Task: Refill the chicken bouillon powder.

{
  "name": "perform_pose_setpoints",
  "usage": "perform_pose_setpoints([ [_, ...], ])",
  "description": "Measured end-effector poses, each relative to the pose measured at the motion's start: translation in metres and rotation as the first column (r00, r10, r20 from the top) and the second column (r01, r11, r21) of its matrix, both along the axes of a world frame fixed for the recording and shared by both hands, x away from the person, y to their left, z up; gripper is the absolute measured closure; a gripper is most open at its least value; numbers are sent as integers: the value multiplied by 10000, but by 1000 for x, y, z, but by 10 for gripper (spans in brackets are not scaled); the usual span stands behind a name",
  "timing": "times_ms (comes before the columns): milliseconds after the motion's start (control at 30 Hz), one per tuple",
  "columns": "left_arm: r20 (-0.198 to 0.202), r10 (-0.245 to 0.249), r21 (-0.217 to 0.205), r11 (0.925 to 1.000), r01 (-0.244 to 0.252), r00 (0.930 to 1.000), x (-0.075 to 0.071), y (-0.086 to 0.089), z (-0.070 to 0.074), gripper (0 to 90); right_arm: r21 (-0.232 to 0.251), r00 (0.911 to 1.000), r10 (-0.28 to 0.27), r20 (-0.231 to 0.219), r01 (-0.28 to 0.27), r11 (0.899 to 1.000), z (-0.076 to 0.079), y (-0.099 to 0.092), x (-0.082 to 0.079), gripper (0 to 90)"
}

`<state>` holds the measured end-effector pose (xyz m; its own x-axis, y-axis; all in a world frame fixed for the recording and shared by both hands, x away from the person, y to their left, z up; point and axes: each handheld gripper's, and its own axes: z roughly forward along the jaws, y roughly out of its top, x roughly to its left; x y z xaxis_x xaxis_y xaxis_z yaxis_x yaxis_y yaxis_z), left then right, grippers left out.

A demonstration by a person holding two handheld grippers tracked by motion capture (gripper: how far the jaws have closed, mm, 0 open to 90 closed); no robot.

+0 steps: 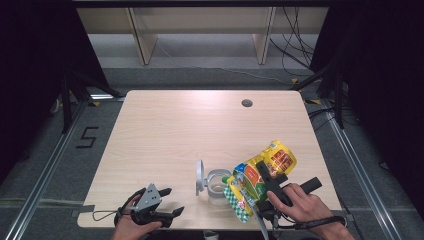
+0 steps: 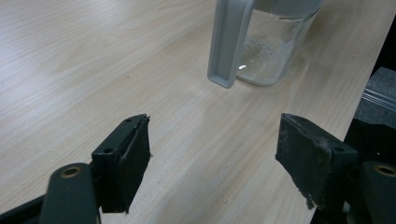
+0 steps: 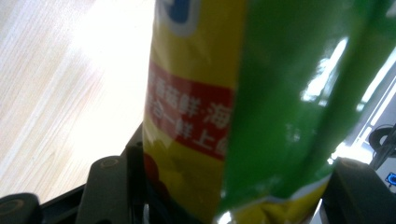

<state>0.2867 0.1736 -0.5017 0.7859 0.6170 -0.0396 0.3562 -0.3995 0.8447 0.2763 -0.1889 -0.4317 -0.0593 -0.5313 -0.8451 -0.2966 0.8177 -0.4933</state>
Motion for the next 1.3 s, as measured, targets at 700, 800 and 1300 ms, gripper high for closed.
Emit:
perform_pose_setpoints([
  [700,16,-56,0,10000,56,10000,0,0,0,254,-201,9995,300,-56,-301,9993,3,7,-1,470],
  [800,33,-79,-39,10000,79,10000,0,0,0,254,-218,9995,303,-12,-303,9993,5,7,-2,472],
  [1300,74,-98,76,9999,98,9999,1,0,0,254,-531,9992,395,94,-389,9978,7,4,-3,473],
])
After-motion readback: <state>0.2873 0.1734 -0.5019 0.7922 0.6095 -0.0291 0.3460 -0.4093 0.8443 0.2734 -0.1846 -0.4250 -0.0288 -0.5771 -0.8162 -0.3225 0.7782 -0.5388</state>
